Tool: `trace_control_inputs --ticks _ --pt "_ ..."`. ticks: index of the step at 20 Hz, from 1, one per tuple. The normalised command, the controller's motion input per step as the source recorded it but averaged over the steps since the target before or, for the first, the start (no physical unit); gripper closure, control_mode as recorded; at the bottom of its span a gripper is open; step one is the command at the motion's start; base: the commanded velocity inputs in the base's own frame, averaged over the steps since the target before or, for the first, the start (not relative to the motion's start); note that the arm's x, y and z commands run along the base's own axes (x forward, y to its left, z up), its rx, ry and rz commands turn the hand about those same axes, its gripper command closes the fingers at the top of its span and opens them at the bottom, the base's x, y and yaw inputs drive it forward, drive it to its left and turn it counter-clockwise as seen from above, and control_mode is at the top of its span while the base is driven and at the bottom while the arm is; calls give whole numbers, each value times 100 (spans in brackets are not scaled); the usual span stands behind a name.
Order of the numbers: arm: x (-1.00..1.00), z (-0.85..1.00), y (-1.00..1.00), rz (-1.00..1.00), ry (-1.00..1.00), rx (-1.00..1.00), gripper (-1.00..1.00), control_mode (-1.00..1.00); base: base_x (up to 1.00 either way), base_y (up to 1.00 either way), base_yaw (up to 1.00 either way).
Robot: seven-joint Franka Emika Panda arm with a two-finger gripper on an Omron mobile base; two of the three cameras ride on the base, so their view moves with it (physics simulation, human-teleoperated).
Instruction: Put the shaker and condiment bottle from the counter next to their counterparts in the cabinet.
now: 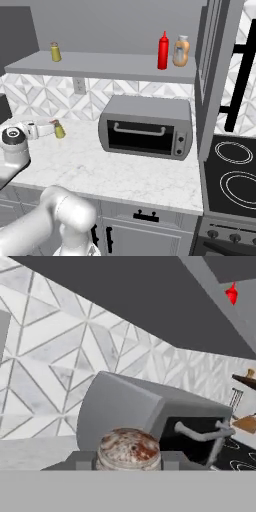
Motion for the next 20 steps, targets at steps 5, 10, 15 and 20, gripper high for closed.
trace_control_inputs --ticks 5,10,15,20 --pt "0 67 0 51 0 0 100 -100 0 0 0" --pt "0 89 0 33 0 0 100 -100 0 0 0" --pt "0 88 0 28 0 0 100 -100 0 0 0" --pt "0 78 0 27 1 2 100 -100 0 0 0"
